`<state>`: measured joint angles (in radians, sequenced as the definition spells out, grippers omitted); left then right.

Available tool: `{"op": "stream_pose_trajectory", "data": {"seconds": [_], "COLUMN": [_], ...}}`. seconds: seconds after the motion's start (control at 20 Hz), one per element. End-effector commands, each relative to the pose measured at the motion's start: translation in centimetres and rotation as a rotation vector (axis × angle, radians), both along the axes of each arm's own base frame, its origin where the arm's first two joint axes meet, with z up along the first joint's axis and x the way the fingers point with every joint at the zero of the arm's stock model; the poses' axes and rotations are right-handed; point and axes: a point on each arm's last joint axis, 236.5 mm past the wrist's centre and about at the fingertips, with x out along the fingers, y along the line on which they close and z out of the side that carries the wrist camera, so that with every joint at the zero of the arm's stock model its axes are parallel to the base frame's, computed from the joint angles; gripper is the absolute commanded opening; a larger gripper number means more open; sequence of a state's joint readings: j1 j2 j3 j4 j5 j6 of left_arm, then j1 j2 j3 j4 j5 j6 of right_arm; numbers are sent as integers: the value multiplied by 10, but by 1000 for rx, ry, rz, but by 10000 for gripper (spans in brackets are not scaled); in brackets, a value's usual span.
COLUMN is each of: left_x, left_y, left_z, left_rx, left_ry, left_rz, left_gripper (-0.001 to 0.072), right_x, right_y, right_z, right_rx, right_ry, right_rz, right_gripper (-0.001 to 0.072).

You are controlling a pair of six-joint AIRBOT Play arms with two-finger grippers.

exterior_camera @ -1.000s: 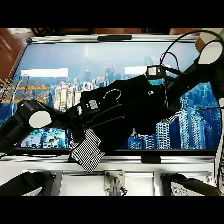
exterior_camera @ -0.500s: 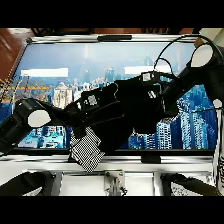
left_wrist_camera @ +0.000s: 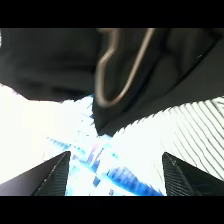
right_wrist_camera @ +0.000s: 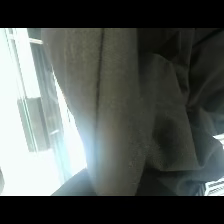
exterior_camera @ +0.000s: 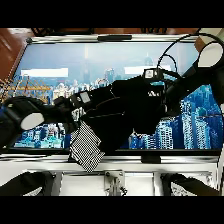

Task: Fold the shirts.

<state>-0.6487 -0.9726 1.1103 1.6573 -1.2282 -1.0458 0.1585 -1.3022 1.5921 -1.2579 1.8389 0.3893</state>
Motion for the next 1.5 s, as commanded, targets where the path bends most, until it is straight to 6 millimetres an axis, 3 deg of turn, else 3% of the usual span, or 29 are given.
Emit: {"op": "stream_pose_trajectory", "data": {"seconds": [0.0, 0.1, 0.2, 0.25, 0.3, 0.5, 0.65, 0.7, 0.8, 0.9, 1.15, 1.45], "left_x": [1, 1, -5, -6, -3, 19, 31, 28, 26, 37, 71, 76], "left_y": [53, 75, 73, 64, 47, -49, -97, -110, -129, -145, -165, -183], "left_z": [36, 58, 61, 56, 52, 27, -21, -39, -64, -74, -87, -83], "left_rx": [-21, -185, -392, -482, -567, -840, -857, -833, -800, -836, -985, -1078], "left_ry": [-51, -57, 36, 103, 160, 426, 601, 642, 660, 622, 586, 594], "left_rz": [220, 449, 664, 746, 785, 771, 822, 824, 820, 826, 954, 988], "left_gripper": [674, 657, 642, 485, 382, 390, 423, 503, 528, 528, 528, 528], "right_x": [-3, -4, -5, -5, -2, 2, 0, 0, 1, 4, 4, 4], "right_y": [1, 6, 10, 10, 10, 12, 9, 7, 2, 0, 1, 1], "right_z": [2, 4, 6, 7, 9, 27, 38, 39, 39, 39, 39, 39], "right_rx": [1, 19, 37, 36, 38, 74, 81, 73, 57, 53, 57, 57], "right_ry": [31, 51, 72, 72, 59, -33, -72, -79, -81, -87, -82, -81], "right_rz": [-89, -129, -174, -201, -231, -258, -286, -307, -332, -363, -373, -373], "right_gripper": [55, 55, 55, 55, 55, 55, 55, 55, 55, 55, 55, 55]}}
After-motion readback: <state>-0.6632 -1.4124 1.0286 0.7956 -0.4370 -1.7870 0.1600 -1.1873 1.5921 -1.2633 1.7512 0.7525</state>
